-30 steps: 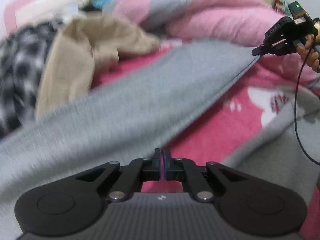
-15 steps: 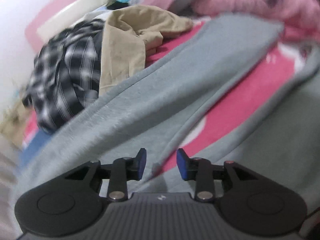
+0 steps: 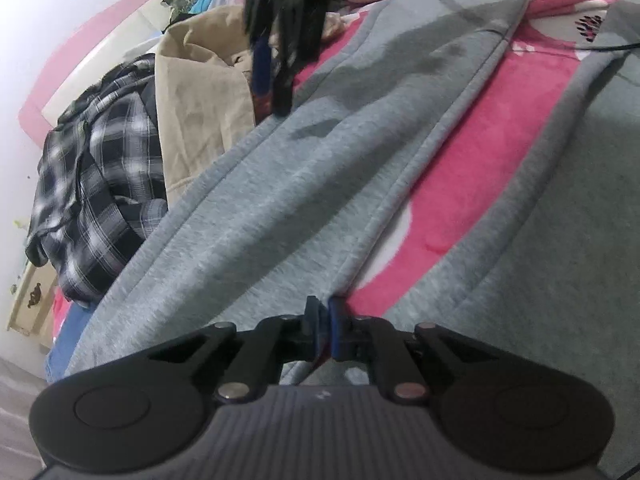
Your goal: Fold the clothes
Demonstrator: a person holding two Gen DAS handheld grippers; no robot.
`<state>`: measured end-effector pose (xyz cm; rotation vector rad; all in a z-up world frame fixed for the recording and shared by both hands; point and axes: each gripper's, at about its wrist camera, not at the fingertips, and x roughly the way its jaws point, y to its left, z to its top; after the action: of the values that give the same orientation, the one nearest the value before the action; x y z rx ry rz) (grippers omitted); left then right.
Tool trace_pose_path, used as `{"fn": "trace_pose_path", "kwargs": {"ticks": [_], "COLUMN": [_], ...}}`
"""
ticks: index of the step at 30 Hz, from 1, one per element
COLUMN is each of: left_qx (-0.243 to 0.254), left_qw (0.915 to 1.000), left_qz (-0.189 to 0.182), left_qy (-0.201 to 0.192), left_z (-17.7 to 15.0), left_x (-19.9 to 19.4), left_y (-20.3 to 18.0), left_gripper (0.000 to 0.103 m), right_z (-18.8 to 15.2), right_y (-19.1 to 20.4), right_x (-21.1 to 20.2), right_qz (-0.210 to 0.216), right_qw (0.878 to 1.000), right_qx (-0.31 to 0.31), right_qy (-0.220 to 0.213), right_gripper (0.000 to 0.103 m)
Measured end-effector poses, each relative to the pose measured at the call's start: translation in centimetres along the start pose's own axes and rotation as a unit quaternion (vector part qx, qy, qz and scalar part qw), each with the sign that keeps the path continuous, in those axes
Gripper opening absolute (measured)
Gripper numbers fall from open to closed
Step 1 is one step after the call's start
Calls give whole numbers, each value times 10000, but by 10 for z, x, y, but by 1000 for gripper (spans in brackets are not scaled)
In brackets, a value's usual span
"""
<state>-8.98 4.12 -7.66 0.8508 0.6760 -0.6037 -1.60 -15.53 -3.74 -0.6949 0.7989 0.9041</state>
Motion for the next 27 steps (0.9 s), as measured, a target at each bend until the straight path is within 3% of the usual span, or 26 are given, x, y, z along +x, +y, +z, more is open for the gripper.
{"fn": "trace_pose_path", "kwargs": {"ticks": [3, 5, 7, 8, 13, 18, 20, 23, 27], "left_qx": [27, -12, -91, -96, -76, -125, -181, -316, -1371], "left_qw": [10000, 10000, 9998, 9998, 9995, 9992, 9989, 9976, 9876], "left_qz": [-13, -50, -115, -154, -282, -376, -439, -618, -732], "left_qy": [-31, -64, -111, -115, -113, -66, -32, 87, -212], "left_z": [-1, -2, -4, -5, -8, -9, -9, -6, 4], "left_x": [3, 4, 4, 4, 4, 5, 3, -7, -34], "left_y": [-1, 1, 3, 4, 5, 6, 10, 21, 76], "left_gripper": [6, 6, 5, 5, 4, 4, 5, 13, 15], "right_z": [8, 10, 12, 13, 16, 10, 9, 9, -3], "right_y": [-11, -14, -12, -10, -21, -47, -59, -53, -57], "right_x": [31, 45, 47, 43, 21, 58, 59, 40, -12], "right_qz": [222, 325, 207, 69, -653, -1735, -1550, -1505, -1336], "right_qw": [9990, 9972, 9970, 9976, 9977, 9844, 9861, 9878, 9882], "right_qx": [34, 110, 87, 23, -11, 93, 565, 382, 706], "right_qy": [383, 661, 742, 694, 163, 287, 176, 94, -260], "right_gripper": [46, 42, 9, 3, 3, 0, 0, 0, 2]}}
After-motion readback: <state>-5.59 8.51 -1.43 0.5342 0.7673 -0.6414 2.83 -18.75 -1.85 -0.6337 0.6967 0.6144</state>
